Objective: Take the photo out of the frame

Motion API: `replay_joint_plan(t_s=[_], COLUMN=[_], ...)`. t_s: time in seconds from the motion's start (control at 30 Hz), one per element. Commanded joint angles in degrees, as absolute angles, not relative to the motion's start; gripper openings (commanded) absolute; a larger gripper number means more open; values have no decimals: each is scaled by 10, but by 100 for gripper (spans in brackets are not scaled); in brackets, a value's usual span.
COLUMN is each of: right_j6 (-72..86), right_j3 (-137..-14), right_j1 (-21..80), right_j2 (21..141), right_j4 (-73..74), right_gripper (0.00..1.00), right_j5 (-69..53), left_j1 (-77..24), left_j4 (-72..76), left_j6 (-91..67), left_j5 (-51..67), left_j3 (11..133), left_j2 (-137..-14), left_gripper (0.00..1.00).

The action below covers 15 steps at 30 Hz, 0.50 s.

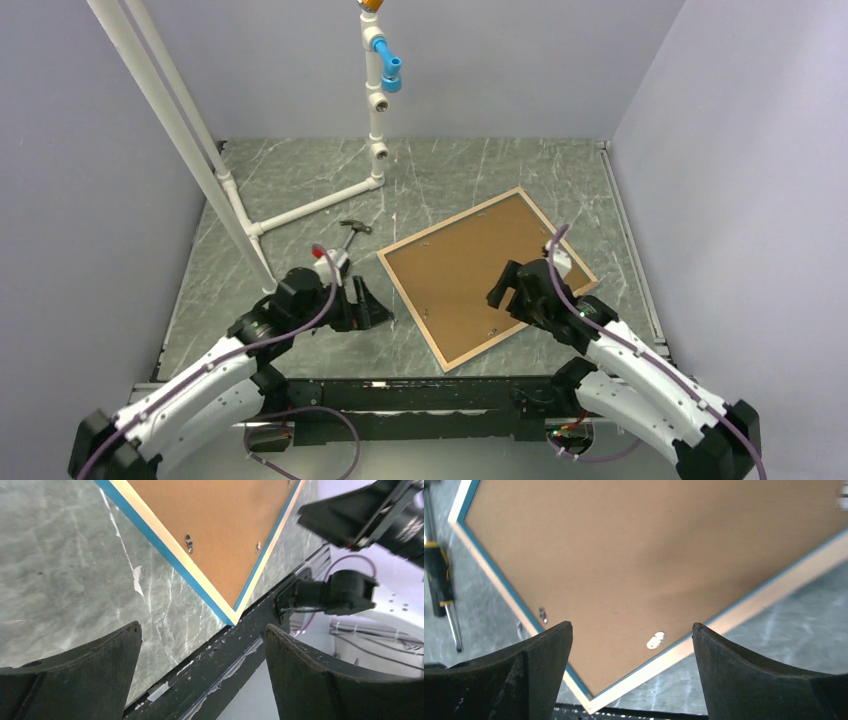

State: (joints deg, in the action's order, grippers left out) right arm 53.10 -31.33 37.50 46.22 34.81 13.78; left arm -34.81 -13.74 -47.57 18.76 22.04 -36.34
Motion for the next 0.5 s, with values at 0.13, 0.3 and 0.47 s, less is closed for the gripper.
replay_joint_plan(t_s=[0.13, 0.3, 0.47], right_j6=[567, 618, 650], right_j3=[-320, -312, -312], right_j1=[270, 226, 211], right_j2=[476, 507, 491], right_j4=[463, 487, 505], right_gripper=[86, 82, 77], right_j5=[197, 212, 231], left_j1=[-546, -639, -691], left_j4=[-76, -84, -120], left_j6=[-435, -400, -376], left_j5=[37, -55, -99], left_j3=[377, 473, 556], left_j2=[-593, -719, -814], left_gripper=[91, 87, 85])
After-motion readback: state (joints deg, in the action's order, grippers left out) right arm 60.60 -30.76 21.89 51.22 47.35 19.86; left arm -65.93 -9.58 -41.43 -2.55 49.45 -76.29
